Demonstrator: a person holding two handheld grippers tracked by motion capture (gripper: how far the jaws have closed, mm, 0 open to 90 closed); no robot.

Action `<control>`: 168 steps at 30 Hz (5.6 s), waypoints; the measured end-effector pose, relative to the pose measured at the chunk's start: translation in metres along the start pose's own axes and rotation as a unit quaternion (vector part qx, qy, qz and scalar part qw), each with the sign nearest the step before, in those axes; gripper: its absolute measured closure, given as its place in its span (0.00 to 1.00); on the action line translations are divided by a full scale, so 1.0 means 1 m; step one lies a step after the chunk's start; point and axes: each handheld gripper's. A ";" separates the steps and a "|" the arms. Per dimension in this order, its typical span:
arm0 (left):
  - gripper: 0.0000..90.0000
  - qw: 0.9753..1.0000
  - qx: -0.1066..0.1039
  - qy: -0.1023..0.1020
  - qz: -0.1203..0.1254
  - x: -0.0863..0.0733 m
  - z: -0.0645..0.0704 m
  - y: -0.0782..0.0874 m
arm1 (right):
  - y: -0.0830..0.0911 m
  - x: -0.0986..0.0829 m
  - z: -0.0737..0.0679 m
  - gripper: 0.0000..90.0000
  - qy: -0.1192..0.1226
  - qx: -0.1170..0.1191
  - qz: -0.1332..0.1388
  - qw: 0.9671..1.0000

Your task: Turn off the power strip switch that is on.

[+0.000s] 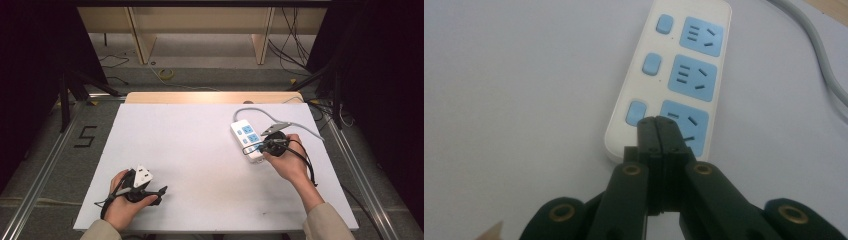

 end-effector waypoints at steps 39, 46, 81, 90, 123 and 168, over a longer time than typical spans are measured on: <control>0.19 1.000 -0.001 0.000 0.000 0.000 0.000 0.000 | -0.015 0.021 0.006 1.00 -0.002 0.001 -0.024 1.000; 0.19 1.000 -0.001 -0.001 0.001 0.000 0.000 0.000 | -0.018 0.024 0.004 1.00 0.000 0.004 -0.026 1.000; 0.19 1.000 -0.003 -0.002 0.001 0.001 0.000 0.000 | -0.026 0.037 0.001 1.00 0.004 0.007 -0.041 0.999; 0.19 1.000 -0.004 -0.002 0.001 0.001 0.001 0.000 | -0.029 0.038 0.001 1.00 0.001 0.010 -0.046 0.999; 0.19 1.000 -0.003 -0.001 0.002 0.001 0.000 0.000 | -0.043 0.039 -0.003 1.00 0.004 0.013 -0.072 0.997; 0.19 1.000 -0.002 -0.003 0.003 0.002 0.001 0.000 | -0.046 0.041 -0.007 1.00 -0.005 -0.002 -0.086 0.996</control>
Point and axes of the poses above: each handheld gripper's, and its own axes: y roughly backward along the jaws, x roughly out of its top, z roughly to its right, and after that the axes turned 6 degrees about -z, right-handed
